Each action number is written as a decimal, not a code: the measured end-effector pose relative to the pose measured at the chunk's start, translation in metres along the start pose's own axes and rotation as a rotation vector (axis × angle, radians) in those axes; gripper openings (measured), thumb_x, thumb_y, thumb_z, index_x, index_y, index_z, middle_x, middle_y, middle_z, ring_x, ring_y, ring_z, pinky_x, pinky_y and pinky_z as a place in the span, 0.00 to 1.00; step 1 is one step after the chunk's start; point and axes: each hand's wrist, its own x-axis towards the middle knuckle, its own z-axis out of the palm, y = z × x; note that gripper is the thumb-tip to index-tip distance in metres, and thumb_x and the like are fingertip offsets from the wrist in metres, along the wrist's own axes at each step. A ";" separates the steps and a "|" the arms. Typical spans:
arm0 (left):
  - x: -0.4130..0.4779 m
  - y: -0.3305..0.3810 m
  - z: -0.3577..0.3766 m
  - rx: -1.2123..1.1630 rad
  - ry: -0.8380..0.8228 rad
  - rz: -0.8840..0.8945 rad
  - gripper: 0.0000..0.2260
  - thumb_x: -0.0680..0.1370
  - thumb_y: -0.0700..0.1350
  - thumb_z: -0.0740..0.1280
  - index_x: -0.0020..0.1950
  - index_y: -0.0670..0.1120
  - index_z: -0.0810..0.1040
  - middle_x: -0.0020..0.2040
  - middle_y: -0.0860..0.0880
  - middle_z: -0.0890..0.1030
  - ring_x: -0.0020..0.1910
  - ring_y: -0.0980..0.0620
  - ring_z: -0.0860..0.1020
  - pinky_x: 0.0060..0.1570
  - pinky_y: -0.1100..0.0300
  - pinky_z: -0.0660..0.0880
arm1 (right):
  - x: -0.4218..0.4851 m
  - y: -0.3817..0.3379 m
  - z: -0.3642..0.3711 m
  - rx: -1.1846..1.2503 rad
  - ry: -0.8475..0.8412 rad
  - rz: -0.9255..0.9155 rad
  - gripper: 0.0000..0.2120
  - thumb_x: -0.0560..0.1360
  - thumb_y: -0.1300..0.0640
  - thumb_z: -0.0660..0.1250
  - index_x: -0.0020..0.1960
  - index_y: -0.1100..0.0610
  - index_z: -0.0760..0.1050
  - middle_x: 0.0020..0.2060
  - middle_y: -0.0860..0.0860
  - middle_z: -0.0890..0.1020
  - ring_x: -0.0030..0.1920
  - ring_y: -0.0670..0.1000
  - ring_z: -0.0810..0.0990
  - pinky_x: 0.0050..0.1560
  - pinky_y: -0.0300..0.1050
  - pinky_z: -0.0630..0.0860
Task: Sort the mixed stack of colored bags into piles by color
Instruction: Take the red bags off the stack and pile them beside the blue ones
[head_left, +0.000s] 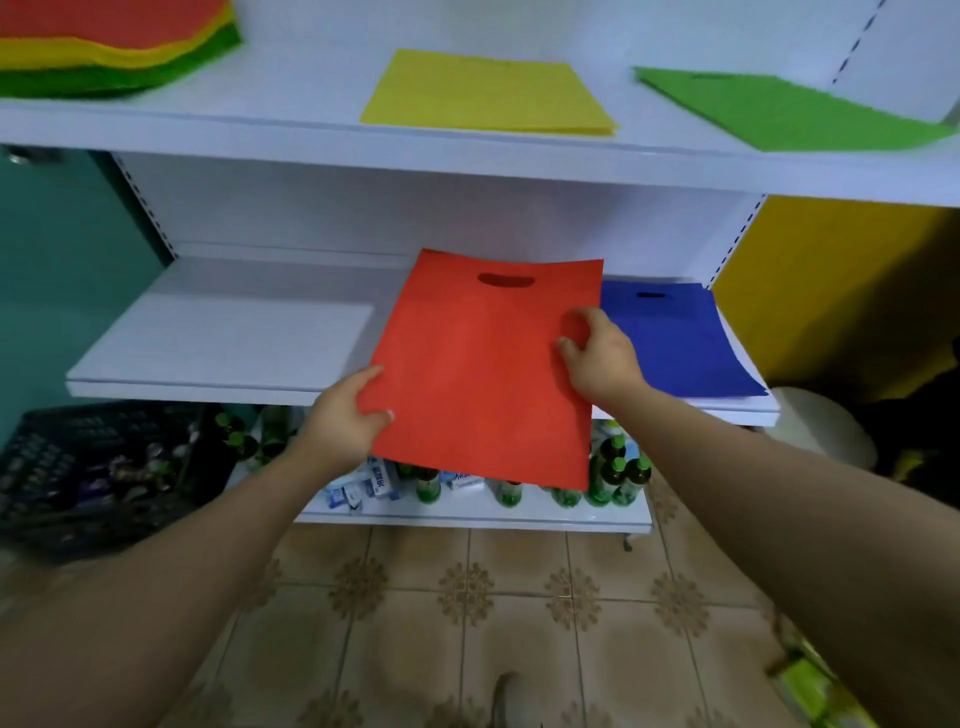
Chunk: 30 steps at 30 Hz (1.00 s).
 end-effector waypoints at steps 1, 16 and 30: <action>0.010 0.001 0.006 0.015 0.014 -0.011 0.26 0.76 0.35 0.67 0.73 0.45 0.66 0.68 0.45 0.72 0.58 0.51 0.74 0.55 0.61 0.70 | 0.014 0.005 0.003 0.011 -0.016 0.000 0.21 0.79 0.56 0.63 0.70 0.58 0.66 0.65 0.57 0.75 0.63 0.57 0.73 0.59 0.44 0.68; 0.152 -0.039 0.072 0.320 0.081 0.014 0.21 0.75 0.36 0.67 0.68 0.40 0.70 0.66 0.41 0.72 0.64 0.43 0.71 0.58 0.65 0.62 | 0.170 0.079 0.095 -0.078 -0.239 -0.044 0.19 0.78 0.60 0.60 0.68 0.60 0.72 0.63 0.61 0.72 0.57 0.60 0.77 0.58 0.44 0.70; 0.191 -0.061 0.097 0.548 -0.238 0.032 0.33 0.69 0.54 0.73 0.70 0.43 0.69 0.72 0.45 0.65 0.68 0.46 0.67 0.64 0.63 0.61 | 0.208 0.102 0.141 -0.192 -0.438 0.156 0.41 0.75 0.42 0.66 0.78 0.49 0.45 0.77 0.57 0.45 0.70 0.64 0.65 0.67 0.54 0.69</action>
